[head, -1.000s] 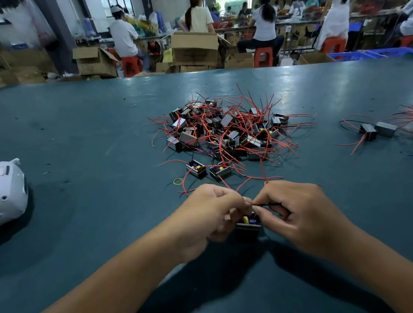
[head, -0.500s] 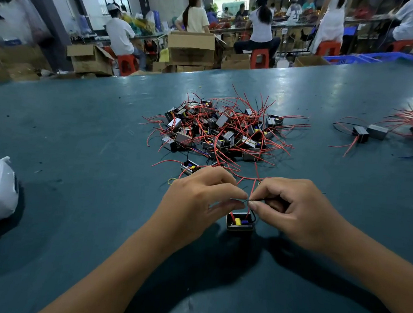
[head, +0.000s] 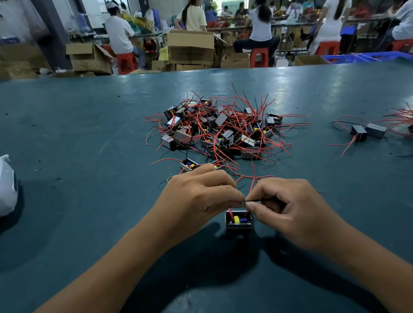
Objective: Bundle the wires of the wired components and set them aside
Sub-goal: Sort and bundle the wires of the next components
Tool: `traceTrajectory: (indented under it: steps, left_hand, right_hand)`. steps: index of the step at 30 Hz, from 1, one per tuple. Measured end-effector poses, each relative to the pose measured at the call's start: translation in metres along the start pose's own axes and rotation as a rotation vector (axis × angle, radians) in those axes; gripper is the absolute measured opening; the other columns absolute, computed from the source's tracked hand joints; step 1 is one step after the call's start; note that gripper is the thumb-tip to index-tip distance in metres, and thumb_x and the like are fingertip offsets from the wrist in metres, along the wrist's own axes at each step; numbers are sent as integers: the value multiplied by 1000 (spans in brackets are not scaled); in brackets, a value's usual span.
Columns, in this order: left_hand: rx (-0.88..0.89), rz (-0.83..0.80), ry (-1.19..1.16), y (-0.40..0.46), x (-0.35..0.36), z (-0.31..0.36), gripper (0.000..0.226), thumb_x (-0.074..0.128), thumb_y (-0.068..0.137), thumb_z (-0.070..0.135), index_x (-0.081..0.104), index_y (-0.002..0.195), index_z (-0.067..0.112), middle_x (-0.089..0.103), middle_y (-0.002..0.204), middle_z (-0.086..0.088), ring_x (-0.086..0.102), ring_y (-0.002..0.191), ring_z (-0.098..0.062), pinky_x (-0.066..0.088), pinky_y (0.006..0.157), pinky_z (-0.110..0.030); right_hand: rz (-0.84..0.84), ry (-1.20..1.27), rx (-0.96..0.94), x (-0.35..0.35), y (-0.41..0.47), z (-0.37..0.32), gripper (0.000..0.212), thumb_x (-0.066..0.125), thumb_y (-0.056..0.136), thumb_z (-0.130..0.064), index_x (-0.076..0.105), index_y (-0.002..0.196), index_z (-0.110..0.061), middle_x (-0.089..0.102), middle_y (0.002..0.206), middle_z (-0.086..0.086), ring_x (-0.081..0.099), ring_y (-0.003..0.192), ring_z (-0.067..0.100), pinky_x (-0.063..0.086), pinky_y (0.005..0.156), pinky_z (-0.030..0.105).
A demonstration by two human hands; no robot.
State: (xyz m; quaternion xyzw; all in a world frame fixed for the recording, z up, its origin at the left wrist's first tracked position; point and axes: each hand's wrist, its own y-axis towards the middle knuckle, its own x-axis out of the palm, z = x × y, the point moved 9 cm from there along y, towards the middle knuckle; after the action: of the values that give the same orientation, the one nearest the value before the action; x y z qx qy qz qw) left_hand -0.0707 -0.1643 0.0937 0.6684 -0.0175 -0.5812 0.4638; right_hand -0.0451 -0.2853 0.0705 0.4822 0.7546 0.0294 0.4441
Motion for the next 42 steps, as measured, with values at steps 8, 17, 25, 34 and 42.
traceTrajectory:
  steps: [8,17,25,34,42]
  left_hand:
    - [12,-38,-2,-1,3,2,20,62,97,29,75,91,15,67,89,3,59,81,-22,50,61,-41]
    - [-243,-145,-281,-2,16,-16,12,67,95,24,69,86,16,56,77,10,49,68,-10,39,62,-20]
    - [-550,-253,-710,-16,37,-26,24,62,98,23,64,74,28,53,59,20,42,50,4,31,50,-7]
    - [-724,-222,-756,-23,52,-33,21,56,89,39,62,72,28,39,53,13,30,51,-11,26,50,-30]
    - [-725,-185,-841,-21,54,-34,22,57,89,35,63,68,32,42,55,14,31,50,-7,26,47,-21]
  right_hand:
    - [-7,-104,-70,1,-1,-11,6,67,85,-18,68,80,-16,49,65,-21,46,60,-5,30,58,6]
    - [-1,-211,-117,1,1,-19,8,67,86,-18,66,79,-14,42,67,-21,39,60,-9,29,59,8]
    - [3,-240,-119,3,-2,-22,7,69,84,-16,67,80,-12,49,70,-15,38,63,-2,30,62,8]
    - [29,-219,-87,2,-2,-20,10,68,84,-15,65,77,-10,45,67,-17,39,60,-11,29,60,6]
    - [58,-173,-52,-1,-2,-11,11,71,83,-12,63,76,-13,40,60,-19,41,56,-4,28,56,8]
